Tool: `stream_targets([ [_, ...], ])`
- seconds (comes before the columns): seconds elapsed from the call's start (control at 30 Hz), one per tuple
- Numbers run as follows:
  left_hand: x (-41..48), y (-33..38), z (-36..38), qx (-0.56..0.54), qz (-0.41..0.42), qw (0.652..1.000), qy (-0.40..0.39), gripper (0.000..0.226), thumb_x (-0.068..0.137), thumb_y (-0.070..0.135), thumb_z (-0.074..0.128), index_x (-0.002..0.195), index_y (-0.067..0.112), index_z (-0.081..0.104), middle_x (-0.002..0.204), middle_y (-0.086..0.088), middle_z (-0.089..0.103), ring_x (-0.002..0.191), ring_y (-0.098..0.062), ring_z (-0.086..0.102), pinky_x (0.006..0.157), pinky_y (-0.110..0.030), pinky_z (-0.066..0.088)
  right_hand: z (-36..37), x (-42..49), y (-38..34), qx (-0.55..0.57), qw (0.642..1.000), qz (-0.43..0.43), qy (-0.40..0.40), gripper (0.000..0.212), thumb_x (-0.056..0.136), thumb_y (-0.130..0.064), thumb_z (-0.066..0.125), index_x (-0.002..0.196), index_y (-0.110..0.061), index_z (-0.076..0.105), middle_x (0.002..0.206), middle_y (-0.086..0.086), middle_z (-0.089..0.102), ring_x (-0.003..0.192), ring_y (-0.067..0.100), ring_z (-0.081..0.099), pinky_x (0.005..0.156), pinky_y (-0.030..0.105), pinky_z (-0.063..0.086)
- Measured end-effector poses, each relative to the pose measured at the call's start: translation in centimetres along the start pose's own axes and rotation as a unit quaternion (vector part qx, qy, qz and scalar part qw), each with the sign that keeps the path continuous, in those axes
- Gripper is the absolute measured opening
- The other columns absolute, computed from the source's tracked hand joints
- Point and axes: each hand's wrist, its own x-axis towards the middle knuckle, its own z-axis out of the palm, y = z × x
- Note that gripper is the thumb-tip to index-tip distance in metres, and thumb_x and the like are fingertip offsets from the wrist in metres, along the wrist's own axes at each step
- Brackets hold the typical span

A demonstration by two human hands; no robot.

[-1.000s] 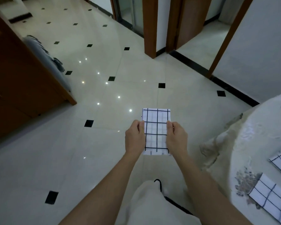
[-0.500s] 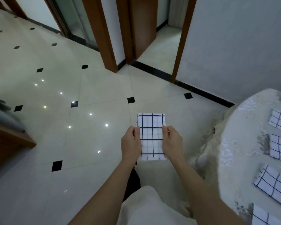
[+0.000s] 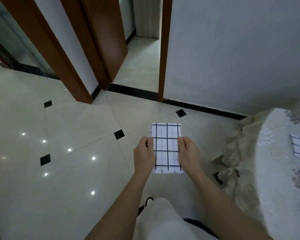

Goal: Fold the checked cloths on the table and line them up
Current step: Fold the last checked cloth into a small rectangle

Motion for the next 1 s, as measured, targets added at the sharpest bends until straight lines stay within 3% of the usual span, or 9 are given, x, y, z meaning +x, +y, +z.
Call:
stream_targets([
  [0.2, 7.6, 2.7, 2.6, 0.009, 0.036, 0.997, -0.072, 0.029, 0.104, 0.029, 0.046, 0.080, 0.016, 0.054, 0.069, 0.007, 0.057, 0.059, 0.002, 0.050, 0.055, -0.015, 0.039, 0.1, 6.2, -0.9, 0.015, 0.997, 0.045, 0.055, 0.039, 0.105, -0.034, 0.039, 0.075, -0.012, 0.048, 0.068, -0.001, 0.052, 0.062, 0.012, 0.048, 0.056, 0.029, 0.038],
  [0.5, 15.7, 7.6, 12.3, 0.021, 0.073, 0.981, -0.180, 0.030, 0.105, 0.029, 0.046, 0.083, 0.011, 0.057, 0.071, 0.004, 0.058, 0.061, 0.002, 0.052, 0.055, -0.014, 0.041, -3.9, 15.7, 2.2, 0.052, 0.982, 0.123, 0.131, 0.041, 0.105, -0.039, 0.038, 0.080, -0.012, 0.055, 0.073, 0.005, 0.061, 0.067, 0.021, 0.059, 0.056, 0.030, 0.041],
  [0.63, 19.2, 10.6, 18.9, 0.042, 0.086, 0.970, -0.223, 0.028, 0.105, 0.031, 0.045, 0.086, 0.014, 0.056, 0.075, 0.005, 0.060, 0.065, 0.004, 0.057, 0.056, -0.012, 0.044, -7.5, 20.9, 3.8, 0.083, 0.975, 0.132, 0.160, 0.040, 0.107, -0.033, 0.037, 0.083, -0.006, 0.055, 0.071, 0.002, 0.056, 0.062, 0.013, 0.052, 0.050, 0.013, 0.037],
  [0.73, 21.6, 13.6, 24.4, 0.053, 0.105, 0.963, -0.243, 0.026, 0.105, 0.031, 0.044, 0.087, 0.017, 0.057, 0.078, 0.006, 0.060, 0.069, 0.007, 0.058, 0.057, -0.010, 0.046, -10.9, 25.7, 5.3, 0.093, 0.968, 0.146, 0.181, 0.038, 0.107, -0.030, 0.037, 0.081, -0.007, 0.053, 0.065, -0.002, 0.048, 0.056, 0.008, 0.043, 0.048, 0.010, 0.037],
  [0.87, 24.0, 18.3, 32.0, 0.058, 0.133, 0.952, -0.268, 0.028, 0.105, 0.029, 0.045, 0.089, 0.010, 0.060, 0.077, 0.004, 0.061, 0.067, 0.008, 0.056, 0.057, -0.009, 0.043, -16.5, 31.1, 7.7, 0.090, 0.958, 0.165, 0.218, 0.041, 0.107, -0.034, 0.036, 0.076, -0.011, 0.051, 0.063, 0.003, 0.050, 0.056, 0.014, 0.045, 0.048, 0.019, 0.038],
  [0.97, 24.4, 21.7, 37.5, 0.060, 0.156, 0.939, -0.299, 0.028, 0.105, 0.029, 0.046, 0.079, 0.021, 0.054, 0.076, 0.001, 0.061, 0.065, -0.002, 0.055, 0.056, -0.010, 0.041, -21.1, 33.7, 9.4, 0.086, 0.945, 0.184, 0.255, 0.041, 0.107, -0.036, 0.036, 0.078, -0.013, 0.054, 0.069, 0.008, 0.060, 0.063, 0.024, 0.058, 0.059, 0.037, 0.048],
  [1.0, 24.3, 22.7, 39.2, 0.063, 0.166, 0.934, -0.309, 0.028, 0.105, 0.030, 0.046, 0.077, 0.024, 0.052, 0.077, 0.001, 0.062, 0.066, -0.004, 0.055, 0.057, -0.010, 0.041, -22.4, 34.2, 10.0, 0.090, 0.939, 0.191, 0.271, 0.039, 0.107, -0.036, 0.037, 0.078, -0.017, 0.055, 0.069, 0.006, 0.061, 0.064, 0.022, 0.059, 0.058, 0.038, 0.048],
])
